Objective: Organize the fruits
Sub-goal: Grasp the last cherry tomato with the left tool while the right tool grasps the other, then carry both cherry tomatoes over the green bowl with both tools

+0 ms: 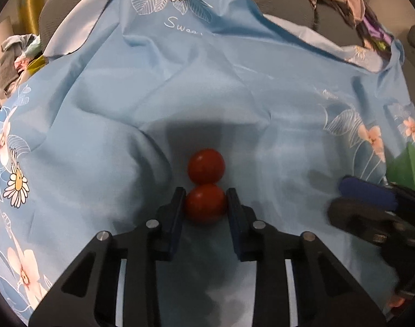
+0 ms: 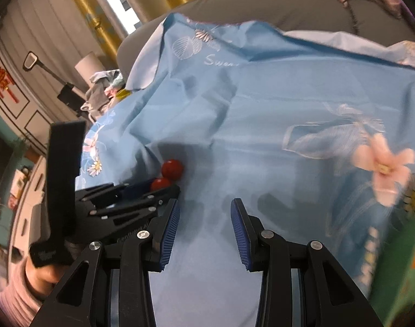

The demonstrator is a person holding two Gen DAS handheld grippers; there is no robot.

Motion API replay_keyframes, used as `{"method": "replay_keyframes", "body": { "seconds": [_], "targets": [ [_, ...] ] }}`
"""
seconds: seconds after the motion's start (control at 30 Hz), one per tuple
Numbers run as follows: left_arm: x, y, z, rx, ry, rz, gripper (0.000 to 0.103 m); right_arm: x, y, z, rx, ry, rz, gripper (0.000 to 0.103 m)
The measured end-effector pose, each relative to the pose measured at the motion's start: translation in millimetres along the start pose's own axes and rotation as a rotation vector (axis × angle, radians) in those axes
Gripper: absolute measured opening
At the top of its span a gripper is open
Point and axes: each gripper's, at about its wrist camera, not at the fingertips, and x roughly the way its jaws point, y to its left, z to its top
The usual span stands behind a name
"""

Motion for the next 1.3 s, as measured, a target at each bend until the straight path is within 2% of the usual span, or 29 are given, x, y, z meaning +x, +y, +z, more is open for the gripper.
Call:
{"method": "replay_keyframes", "body": {
  "seconds": [0.07,0.13,0.3,0.43,0.63,0.7,0.8,0.9,1.03,1.17,1.3],
  "targets": [
    [-9,2,-1,0.004,-0.021,0.015,0.030,11,5,6,-0.013,0.017,0.028,0.039],
    [-22,10,-4,-0.026,-0.038,-0.020,0.030,22,11,13,-0.028,0.034,0.050,0.039],
    [-54,26,-16,-0.064,-0.093,-0.033,0.030,51,26,26,-0.056,0.063,0.074,0.040],
    [-64,37,-19,-0.074,-0.121,-0.007,0.030,74,43,28,-0.121,0.083,0.031,0.039],
    [-61,49,-25,-0.092,-0.105,0.004,0.030,95,60,30,-0.213,0.084,-0.045,0.039],
    [-63,50,-27,-0.090,-0.103,0.002,0.030,96,62,31,-0.233,0.078,-0.073,0.033],
    [-68,50,-28,-0.087,-0.106,0.007,0.030,94,59,32,-0.228,0.075,-0.084,0.031],
    [-77,42,-30,-0.068,-0.115,0.001,0.030,75,55,28,-0.198,0.049,-0.078,0.031],
    [-92,21,-34,-0.021,-0.131,-0.014,0.030,14,50,13,-0.172,-0.034,-0.036,0.031],
    [-110,-21,-39,0.058,-0.154,-0.068,0.030,-54,39,-10,-0.151,-0.133,-0.052,0.031],
    [-122,-76,-46,0.154,-0.159,-0.130,0.030,-118,9,-41,-0.087,-0.210,-0.101,0.031]
  ]
}}
